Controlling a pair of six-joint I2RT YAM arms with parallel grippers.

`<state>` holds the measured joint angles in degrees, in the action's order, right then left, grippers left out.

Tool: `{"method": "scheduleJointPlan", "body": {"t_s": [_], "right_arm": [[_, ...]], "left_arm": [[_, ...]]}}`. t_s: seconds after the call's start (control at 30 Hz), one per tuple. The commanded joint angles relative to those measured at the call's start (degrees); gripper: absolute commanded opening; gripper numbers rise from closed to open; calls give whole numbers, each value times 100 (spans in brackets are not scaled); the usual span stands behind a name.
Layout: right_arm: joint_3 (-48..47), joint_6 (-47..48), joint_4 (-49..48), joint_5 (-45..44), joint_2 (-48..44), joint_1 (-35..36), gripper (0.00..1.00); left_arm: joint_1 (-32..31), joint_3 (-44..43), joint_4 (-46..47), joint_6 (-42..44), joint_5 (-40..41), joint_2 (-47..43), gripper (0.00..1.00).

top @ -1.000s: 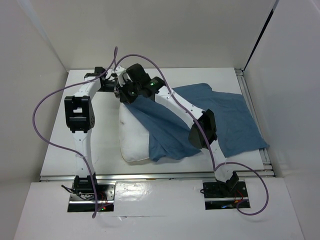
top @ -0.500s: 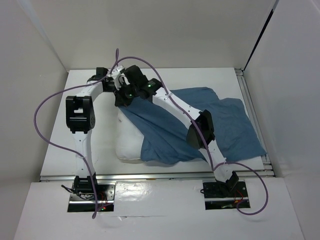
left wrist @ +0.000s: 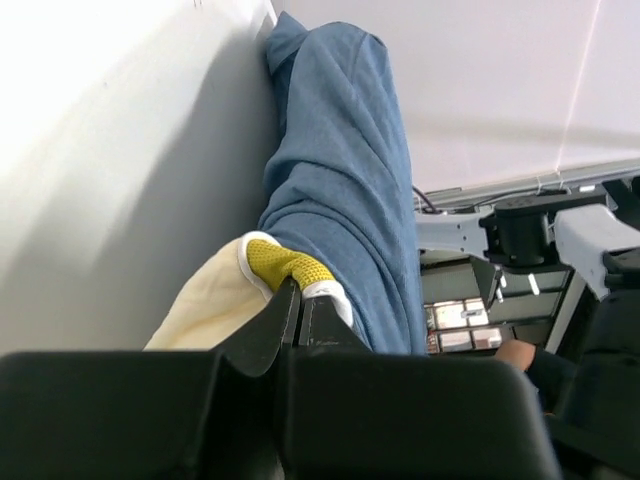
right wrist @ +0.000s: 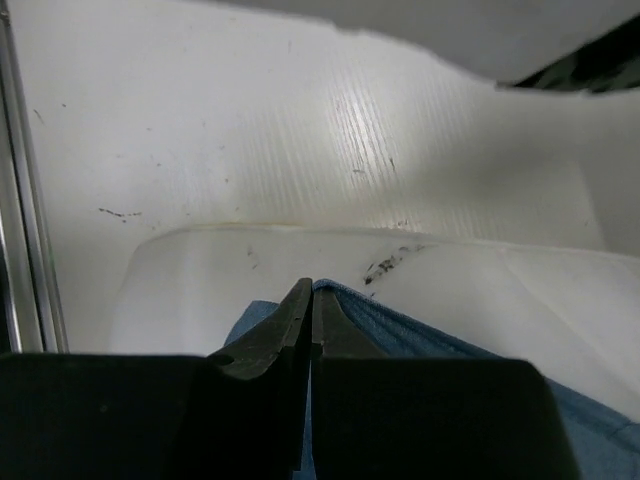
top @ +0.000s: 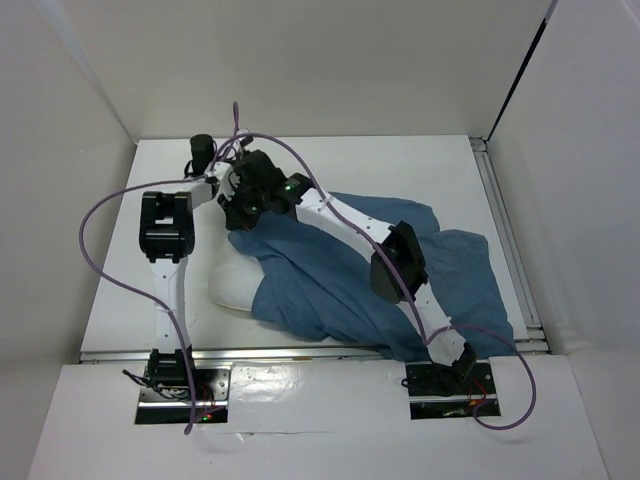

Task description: Put the pillow into the pillowcase

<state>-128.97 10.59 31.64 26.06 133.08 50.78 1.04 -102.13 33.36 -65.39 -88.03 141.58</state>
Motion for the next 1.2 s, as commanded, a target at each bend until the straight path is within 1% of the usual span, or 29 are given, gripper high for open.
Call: {"method": "scheduleJointPlan", "body": {"t_s": [0.0,0.03,0.07,0.1,0.17,0.2,0.23,0.27,0.3,0.33,0.37,0.4,0.47,0.5,0.53,0.57,0.63,0.67,0.7,0.77,0.8,0.9,0.93,1.0,1.03,1.07,1.1,1.13,1.17], "right_arm": [[205,-180,-764,532,-607,363,7],[336,-180,-764,531,-747,362,7],[337,-180,-764,531,-748,362,5],[389,-180,-764,444,-800,310,5],[390,-180,-764,382,-801,309,20],[390,-180,-764,295,-801,309,29],[390,-180,-817,216,-862,309,40],[442,-180,-817,84,-862,309,57],[443,-180,-817,-4,-862,309,65],[443,-250,-817,-109,-862,309,71],[443,-250,-817,-180,-862,309,79],[443,-250,-817,-268,-862,309,89],[443,-250,-817,-330,-976,309,89],[503,-250,-817,-408,-977,309,90],[504,-250,-817,-461,-1046,309,90],[582,-250,-817,-462,-1151,309,90],[776,-250,-817,-707,-1275,309,90],[872,-250,-817,-760,-1354,257,88],[1099,-250,-817,-761,-1537,257,87],[1373,-250,-756,-910,-1740,257,85],[1661,-250,-703,-910,-1941,196,84],[2102,-189,-563,-910,-2224,117,82],[2426,-189,-562,-832,-2407,116,81],[2683,38,-431,-621,-2549,11,80],[2936,109,-378,-559,-2689,10,79],[3060,214,-325,-437,-2751,10,76],[3201,476,-325,-436,-2882,-51,75],[3489,601,-325,-375,-2936,-51,74],[3623,689,-325,-478,-2997,-51,74]], "left_arm": [[-16,-938,-2398,2245,452,80,0],[45,-1341,-2927,2632,679,80,0],[46,-1458,-3263,2932,786,80,0],[46,-1572,-3806,3414,909,80,0],[46,-1889,-4204,3759,1128,80,0],[46,-2003,-4450,4231,1252,80,0],[46,-2117,-5053,4549,1427,28,0],[46,-2432,-5398,4874,1864,-24,0],[46,-2539,-5654,5356,2094,-86,0],[46,-2619,-5996,5552,2340,-269,1],[46,-2619,-6078,5693,2717,-376,18],[46,-2619,-6200,6095,2877,-481,31],[46,-2498,-6316,6370,3203,-883,57],[46,-2435,-6316,6493,3613,-1026,74],[46,-2374,-6316,6695,3800,-1157,96],[46,-2251,-6316,6775,3967,-1289,100],[46,-2145,-6316,7003,4468,-1650,100],[46,-2084,-6316,7074,4696,-1764,100],[-7,-2031,-6394,7162,5151,-1861,100],[-7,-1926,-6395,7312,5636,-2230,100],[-7,-1751,-6395,7382,6091,-2370,100],[-7,-1364,-6264,7707,6674,-3082,100],[-59,-997,-6263,7838,6893,-3275,100],[-129,-626,-6263,8199,7263,-3644,100],[-200,-224,-6394,8287,7413,-3994,100],[-200,-29,-6517,8496,7527,-4172,100],[-253,469,-6596,8551,7615,-4565,100],[-253,761,-6545,8551,7816,-4795,100],[-253,1025,-6544,8551,7818,-5006,100]]}}
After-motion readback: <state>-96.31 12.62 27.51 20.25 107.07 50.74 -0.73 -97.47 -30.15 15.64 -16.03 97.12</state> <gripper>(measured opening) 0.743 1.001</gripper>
